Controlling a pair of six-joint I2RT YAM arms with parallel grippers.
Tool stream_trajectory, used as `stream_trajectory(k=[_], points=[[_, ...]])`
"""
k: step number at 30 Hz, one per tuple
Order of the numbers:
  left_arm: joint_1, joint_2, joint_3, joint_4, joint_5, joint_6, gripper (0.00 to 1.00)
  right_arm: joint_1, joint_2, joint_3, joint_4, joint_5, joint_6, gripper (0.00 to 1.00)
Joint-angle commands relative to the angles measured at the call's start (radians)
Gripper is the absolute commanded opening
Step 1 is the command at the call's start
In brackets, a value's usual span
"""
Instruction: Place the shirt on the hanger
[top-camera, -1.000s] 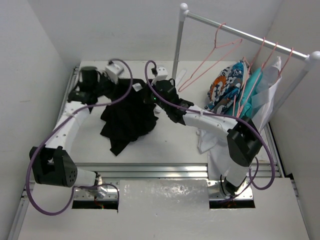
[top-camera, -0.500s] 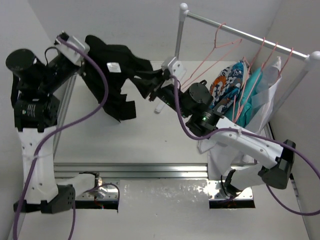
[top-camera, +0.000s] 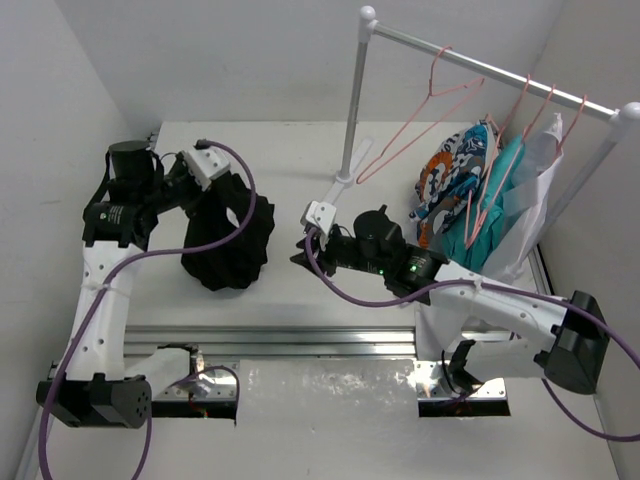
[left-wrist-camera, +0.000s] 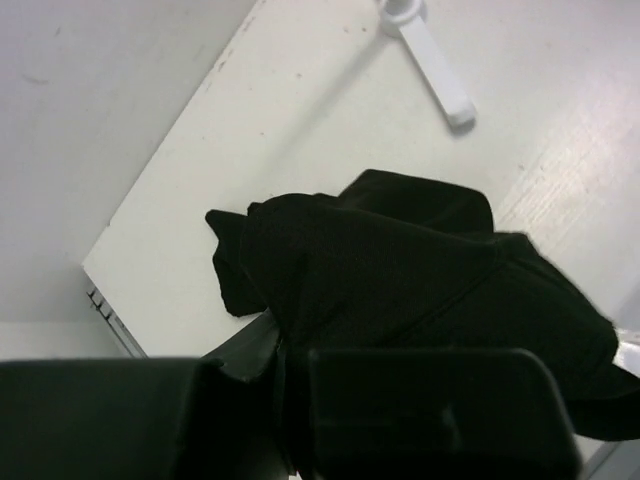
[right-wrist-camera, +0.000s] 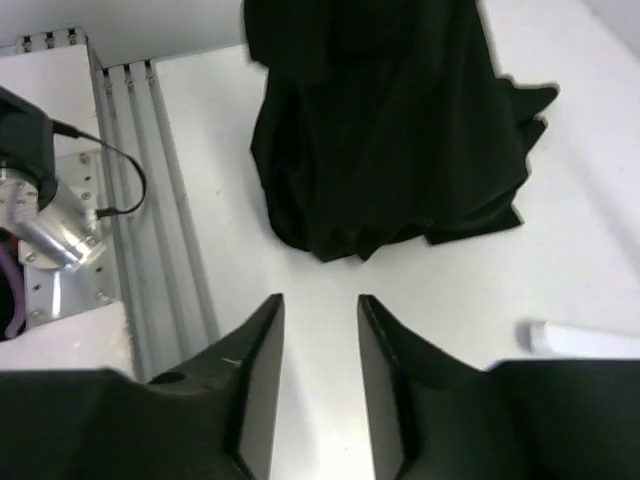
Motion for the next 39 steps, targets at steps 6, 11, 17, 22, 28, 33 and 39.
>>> stream_trajectory(k=[6,11,17,22,28,33,39], points=[[0.008,-0.083,0.019,-0.090,0.096,0.132,0.00,-0.001,0.168,0.142,0.097,-0.100,0.056,0.75],[0.008,-0.096,0.016,-0.095,0.099,0.128,0.00,0.002,0.304,0.232,0.123,-0.103,0.101,0.80],[0.008,-0.100,0.039,-0.110,0.120,0.128,0.00,0.001,0.418,0.333,0.104,-0.166,0.058,0.82],[0.009,-0.098,0.049,-0.112,0.142,0.117,0.00,-0.001,0.514,0.410,0.092,-0.099,0.081,0.57],[0.009,-0.104,0.067,-0.172,0.185,0.115,0.02,-0.028,0.492,0.319,0.202,0.154,0.093,0.00],[0.011,-0.106,-0.029,-0.086,0.090,0.056,0.47,-0.061,0.305,0.217,0.238,0.418,0.079,0.00],[0.011,-0.118,-0.213,-0.081,0.140,0.077,0.61,0.004,0.280,0.252,0.187,0.559,-0.036,0.00]])
